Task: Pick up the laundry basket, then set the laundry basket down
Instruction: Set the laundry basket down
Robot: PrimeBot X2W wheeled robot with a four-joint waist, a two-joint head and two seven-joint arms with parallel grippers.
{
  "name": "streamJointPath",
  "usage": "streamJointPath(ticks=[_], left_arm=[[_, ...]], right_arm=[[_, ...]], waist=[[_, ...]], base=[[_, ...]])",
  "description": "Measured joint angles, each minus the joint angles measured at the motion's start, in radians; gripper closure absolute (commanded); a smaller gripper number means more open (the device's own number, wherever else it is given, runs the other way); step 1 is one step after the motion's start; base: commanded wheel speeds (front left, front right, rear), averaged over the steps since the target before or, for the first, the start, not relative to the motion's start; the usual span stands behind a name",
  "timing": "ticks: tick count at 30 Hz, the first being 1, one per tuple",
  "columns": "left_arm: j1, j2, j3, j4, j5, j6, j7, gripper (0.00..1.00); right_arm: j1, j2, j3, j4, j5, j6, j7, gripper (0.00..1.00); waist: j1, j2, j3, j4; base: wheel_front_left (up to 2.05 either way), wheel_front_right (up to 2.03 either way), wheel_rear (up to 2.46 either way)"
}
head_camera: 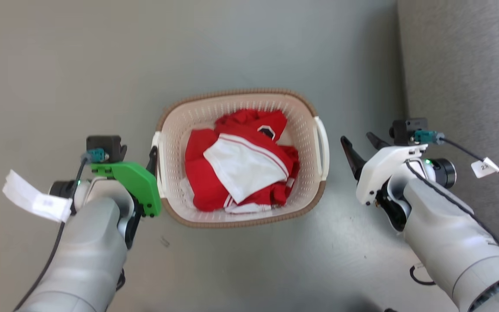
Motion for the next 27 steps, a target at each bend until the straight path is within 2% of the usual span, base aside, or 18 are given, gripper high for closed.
streamJointPath(ticks=[7,15,27], left_arm=[[0.057,0.011,0.030,-0.066,-0.001,0.020,0.000,0.00],[0.098,0.042,0.083,-0.225,0.009,0.065,0.000,0.00],[0.232,0.100,0.155,-0.483,0.101,0.168,0.000,0.00]], right_arm=[[0.063,-0.008,-0.023,-0.042,-0.002,-0.003,-0.001,0.00],[0.088,-0.032,-0.074,-0.188,-0.028,-0.055,-0.001,0.00],[0.186,-0.087,-0.173,-0.436,-0.129,-0.149,-0.002,0.00]], waist=[[0.0000,0.0000,-0.098,-0.013],[0.0000,0.0000,-0.187,-0.027],[0.0000,0.0000,-0.265,-0.032]], base=[[0.00,0.00,0.00],[0.00,0.00,0.00],[0.00,0.00,0.00]])
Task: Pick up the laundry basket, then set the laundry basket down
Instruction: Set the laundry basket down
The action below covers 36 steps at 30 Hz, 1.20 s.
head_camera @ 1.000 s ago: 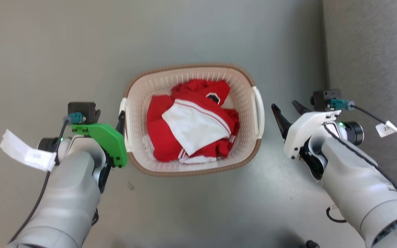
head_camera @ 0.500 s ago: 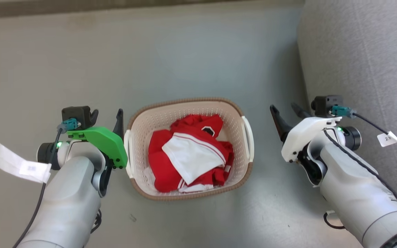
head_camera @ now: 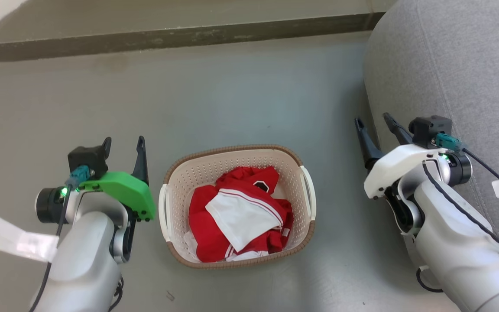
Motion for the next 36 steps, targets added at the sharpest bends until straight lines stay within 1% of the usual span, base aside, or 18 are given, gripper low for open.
streamJointPath(ticks=[5,8,12,13,16,18,19,22,23,28,31,32,36], left_arm=[[0.084,0.014,0.030,-0.110,0.041,0.016,0.000,0.00],[0.134,0.021,0.047,-0.175,0.065,0.025,0.000,0.00],[0.197,0.021,0.068,-0.258,0.099,0.026,0.000,0.00],[0.213,0.021,0.071,-0.276,0.106,0.030,0.000,0.00],[0.267,0.022,0.079,-0.325,0.121,0.034,0.000,0.00],[0.305,0.022,0.086,-0.352,0.136,0.034,0.000,0.00],[0.324,0.022,0.090,-0.367,0.145,0.035,0.000,0.00],[0.374,0.022,0.102,-0.407,0.158,0.035,0.000,0.00],[0.390,0.022,0.105,-0.421,0.162,0.035,0.000,0.00],[0.453,0.020,0.112,-0.469,0.177,0.035,0.000,0.00],[0.493,0.017,0.143,-0.504,0.204,0.035,0.000,0.00],[0.518,0.016,0.169,-0.535,0.221,0.035,0.000,0.00],[0.551,0.013,0.201,-0.589,0.240,0.042,0.000,0.00]], right_arm=[[0.069,-0.019,-0.034,-0.080,-0.032,-0.038,-0.001,0.00],[0.116,-0.023,-0.049,-0.120,-0.055,-0.039,-0.001,0.00],[0.172,-0.024,-0.063,-0.169,-0.077,-0.049,-0.001,0.00],[0.186,-0.025,-0.068,-0.181,-0.085,-0.056,-0.001,0.00],[0.218,-0.028,-0.078,-0.218,-0.102,-0.057,-0.001,0.00],[0.235,-0.028,-0.084,-0.241,-0.118,-0.057,-0.001,0.00],[0.245,-0.029,-0.088,-0.253,-0.123,-0.065,-0.001,0.00],[0.276,-0.032,-0.103,-0.275,-0.130,-0.067,-0.001,0.00],[0.288,-0.033,-0.107,-0.284,-0.135,-0.073,-0.001,0.00],[0.327,-0.042,-0.124,-0.314,-0.145,-0.073,-0.001,0.00],[0.351,-0.043,-0.141,-0.340,-0.155,-0.082,-0.001,0.00],[0.366,-0.044,-0.146,-0.357,-0.162,-0.083,-0.001,0.00],[0.390,-0.044,-0.152,-0.389,-0.183,-0.083,-0.001,0.00]], waist=[[0.0000,0.0000,-0.031,0.001],[0.0000,0.0000,-0.048,0.002],[0.0000,0.0000,-0.072,0.004],[0.0000,0.0000,-0.078,0.004],[0.0000,0.0000,-0.097,0.006],[0.0000,0.0000,-0.109,0.006],[0.0000,0.0000,-0.114,0.006],[0.0000,0.0000,-0.130,0.008],[0.0000,0.0000,-0.135,0.008],[0.0000,0.0000,-0.154,0.011],[0.0000,0.0000,-0.166,0.015],[0.0000,0.0000,-0.172,0.018],[0.0000,0.0000,-0.176,0.019]], base=[[0.00,0.00,0.00],[0.00,0.00,0.00],[0.00,0.00,0.00],[0.00,0.00,0.00],[0.00,0.00,0.00],[0.00,0.00,0.00],[0.00,0.00,0.00],[0.00,0.00,0.00],[0.00,0.00,0.00],[0.00,0.00,0.00],[0.00,0.00,0.00],[0.00,0.00,0.00],[0.00,0.00,0.00]])
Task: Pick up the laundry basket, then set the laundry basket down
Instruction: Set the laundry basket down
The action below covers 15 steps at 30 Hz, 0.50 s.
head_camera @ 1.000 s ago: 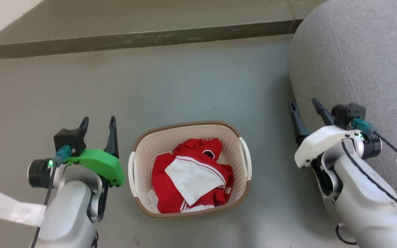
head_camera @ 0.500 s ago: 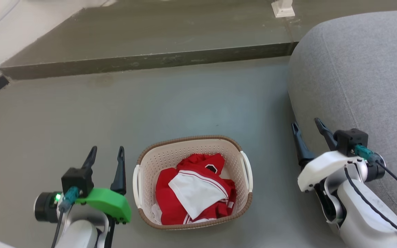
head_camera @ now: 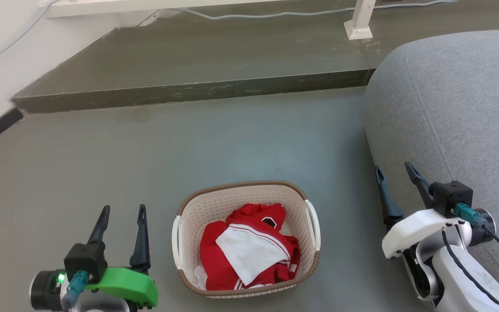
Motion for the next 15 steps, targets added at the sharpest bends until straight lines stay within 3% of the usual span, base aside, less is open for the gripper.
streamJointPath(ticks=[15], left_arm=[[0.110,-0.030,0.042,-0.123,0.075,0.000,0.000,0.00]], right_arm=[[0.070,0.005,-0.043,-0.080,-0.026,-0.007,0.000,0.00]], waist=[[0.0000,0.0000,-0.005,0.003]], base=[[0.00,0.00,0.00]])
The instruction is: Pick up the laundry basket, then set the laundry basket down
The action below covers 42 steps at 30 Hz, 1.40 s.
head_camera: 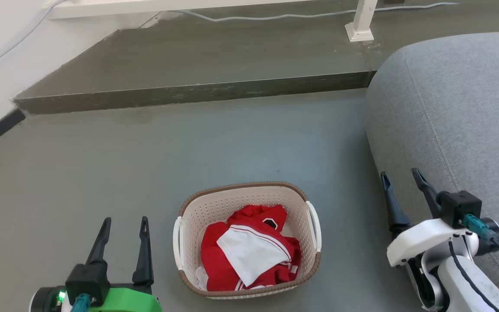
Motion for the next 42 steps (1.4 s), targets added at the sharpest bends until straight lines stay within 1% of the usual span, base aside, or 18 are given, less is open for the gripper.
streamJointPath(ticks=[13,26,37,38,42], left_arm=[[0.053,-0.017,0.019,-0.046,0.024,0.000,0.001,0.00],[0.074,-0.025,0.024,-0.095,0.035,0.000,0.014,0.00],[0.092,-0.030,0.031,-0.109,0.044,0.000,0.038,0.00],[0.094,-0.031,0.032,-0.108,0.044,0.000,0.038,1.00],[0.095,-0.033,0.021,-0.068,0.041,0.000,0.038,1.00]], right_arm=[[0.034,0.007,-0.016,-0.053,-0.050,-0.002,0.000,0.00],[0.072,0.021,-0.026,-0.080,-0.059,-0.007,0.000,0.00],[0.078,0.021,-0.037,-0.090,-0.067,-0.007,0.000,0.00],[0.078,0.022,-0.036,-0.088,-0.068,-0.007,0.000,1.00],[0.097,0.037,-0.031,-0.055,-0.066,-0.007,0.002,1.00]], waist=[[0.0000,0.0000,-0.005,-0.007],[0.0000,0.0000,-0.008,-0.020],[0.0000,0.0000,-0.007,-0.020],[0.0000,0.0000,-0.007,-0.020],[0.0000,0.0000,-0.007,-0.020]], base=[[0.00,0.00,0.00],[0.00,0.00,0.00],[0.00,0.00,0.00],[0.00,0.00,0.00],[0.00,0.00,0.00]])
